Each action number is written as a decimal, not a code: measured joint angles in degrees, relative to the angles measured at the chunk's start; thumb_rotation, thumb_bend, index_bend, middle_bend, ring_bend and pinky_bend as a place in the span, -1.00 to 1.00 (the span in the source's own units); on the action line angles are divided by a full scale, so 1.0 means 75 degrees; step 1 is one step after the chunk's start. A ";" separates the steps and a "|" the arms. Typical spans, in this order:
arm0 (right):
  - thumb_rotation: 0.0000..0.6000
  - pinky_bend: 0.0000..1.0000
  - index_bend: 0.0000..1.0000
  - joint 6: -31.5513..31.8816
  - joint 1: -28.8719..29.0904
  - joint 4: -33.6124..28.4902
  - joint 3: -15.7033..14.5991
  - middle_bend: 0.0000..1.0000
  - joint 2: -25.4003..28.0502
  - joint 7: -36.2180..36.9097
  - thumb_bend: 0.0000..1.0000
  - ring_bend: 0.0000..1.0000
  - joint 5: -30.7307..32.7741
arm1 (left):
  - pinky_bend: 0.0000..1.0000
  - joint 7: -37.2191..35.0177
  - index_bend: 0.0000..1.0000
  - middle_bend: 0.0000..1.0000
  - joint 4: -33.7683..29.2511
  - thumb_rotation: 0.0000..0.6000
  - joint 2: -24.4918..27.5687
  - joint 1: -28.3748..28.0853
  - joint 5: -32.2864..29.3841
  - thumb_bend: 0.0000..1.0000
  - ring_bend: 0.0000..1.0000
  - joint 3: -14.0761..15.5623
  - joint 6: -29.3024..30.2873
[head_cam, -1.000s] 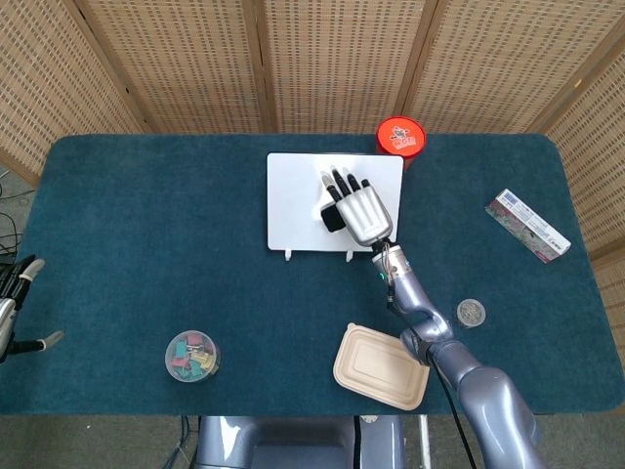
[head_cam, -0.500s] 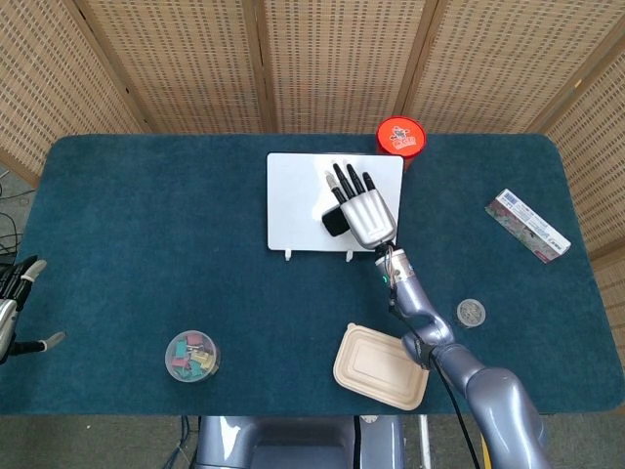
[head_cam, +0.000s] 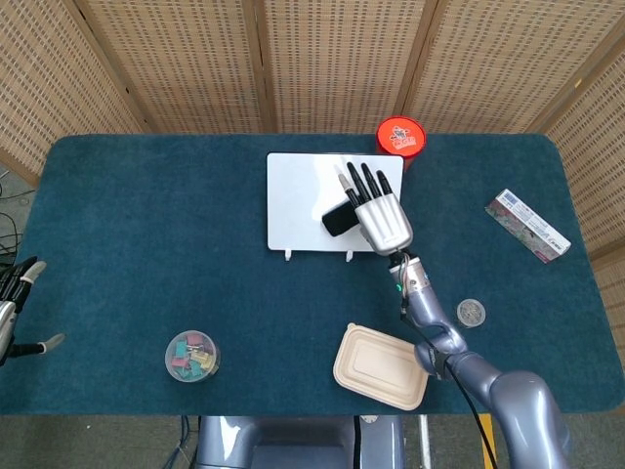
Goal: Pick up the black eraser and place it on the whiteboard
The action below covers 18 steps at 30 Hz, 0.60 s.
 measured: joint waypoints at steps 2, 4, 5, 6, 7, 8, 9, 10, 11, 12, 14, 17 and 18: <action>1.00 -0.74 -0.91 0.0179 -0.0204 -0.0539 -0.0061 -1.00 0.0281 -0.0003 -1.00 -1.00 -0.0047 | -1.00 -0.0043 -1.00 -1.00 -0.0002 1.00 0.0020 0.0006 0.0024 -1.00 -1.00 0.0011 0.0016; 1.00 -0.79 -0.91 0.0373 -0.0498 -0.1359 -0.0165 -1.00 0.0725 -0.0005 -1.00 -1.00 -0.0099 | -1.00 -0.0091 -1.00 -1.00 0.0016 1.00 0.0036 0.0005 0.0034 -1.00 -1.00 0.0011 0.0020; 1.00 -0.80 -0.91 0.0461 -0.0646 -0.1777 -0.0222 -1.00 0.0957 -0.0003 -1.00 -1.00 -0.0120 | -1.00 -0.0108 -1.00 -1.00 0.0030 1.00 0.0037 0.0003 0.0029 -1.00 -1.00 0.0011 0.0012; 1.00 -0.82 -0.91 0.0578 -0.0853 -0.2384 -0.0306 -1.00 0.1300 -0.0003 -1.00 -1.00 -0.0147 | -1.00 -0.0125 -1.00 -1.00 0.0045 1.00 0.0037 -0.0001 0.0020 -1.00 -1.00 0.0009 0.0001; 1.00 -0.83 -0.92 0.0666 -0.1019 -0.2867 -0.0375 -1.00 0.1578 -0.0002 -1.00 -1.00 -0.0163 | -1.00 -0.0140 -1.00 -1.00 0.0065 1.00 0.0034 -0.0001 0.0001 -1.00 -1.00 0.0006 -0.0012; 1.00 -0.85 -0.94 0.0771 -0.1205 -0.3365 -0.0454 -1.00 0.1875 0.0007 -1.00 -1.00 -0.0181 | -1.00 -0.0152 -1.00 -1.00 0.0082 1.00 0.0030 0.0001 -0.0017 -1.00 -1.00 0.0004 -0.0018; 1.00 -0.87 -0.96 0.0940 -0.1491 -0.4035 -0.0577 -1.00 0.2301 0.0035 -1.00 -1.00 -0.0210 | -1.00 -0.0160 -1.00 -1.00 0.0097 1.00 0.0024 0.0007 -0.0029 -1.00 -1.00 0.0000 -0.0015; 1.00 -0.88 -0.97 0.1082 -0.1729 -0.4525 -0.0679 -1.00 0.2639 0.0067 -1.00 -1.00 -0.0238 | -1.00 -0.0163 -1.00 -1.00 0.0106 1.00 0.0019 0.0017 -0.0034 -1.00 -1.00 -0.0003 0.0002; 1.00 -0.91 -0.98 0.1244 -0.1995 -0.4987 -0.0795 -1.00 0.2991 0.0116 -1.00 -1.00 -0.0270 | -1.00 -0.0164 -1.00 -1.00 0.0110 1.00 0.0016 0.0027 -0.0037 -1.00 -1.00 -0.0006 0.0025; 1.00 -0.93 -0.98 0.1494 -0.2391 -0.5526 -0.0964 -1.00 0.3454 0.0209 -1.00 -1.00 -0.0317 | -1.00 -0.0162 -1.00 -1.00 0.0112 1.00 0.0014 0.0039 -0.0040 -1.00 -1.00 -0.0011 0.0056; 1.00 -0.98 -0.99 0.1922 -0.3025 -0.6112 -0.1228 -1.00 0.4035 0.0377 -1.00 -1.00 -0.0398 | -1.00 -0.0135 -1.00 -1.00 0.0117 1.00 0.0005 0.0080 -0.0038 -1.00 -1.00 -0.0020 0.0157; 1.00 -1.00 -1.00 0.2597 -0.4038 -0.6486 -0.1650 -1.00 0.4502 0.0779 -1.00 -1.00 -0.0473 | -1.00 -0.0024 -1.00 -1.00 0.0138 1.00 -0.0031 0.0158 0.0001 -1.00 -1.00 -0.0033 0.0382; 1.00 -1.00 -1.00 0.2812 -0.4395 -0.6478 -0.1805 -1.00 0.4603 0.1001 -1.00 -1.00 -0.0457 | -1.00 0.0053 -1.00 -1.00 0.0161 1.00 -0.0062 0.0185 0.0011 -1.00 -1.00 -0.0047 0.0479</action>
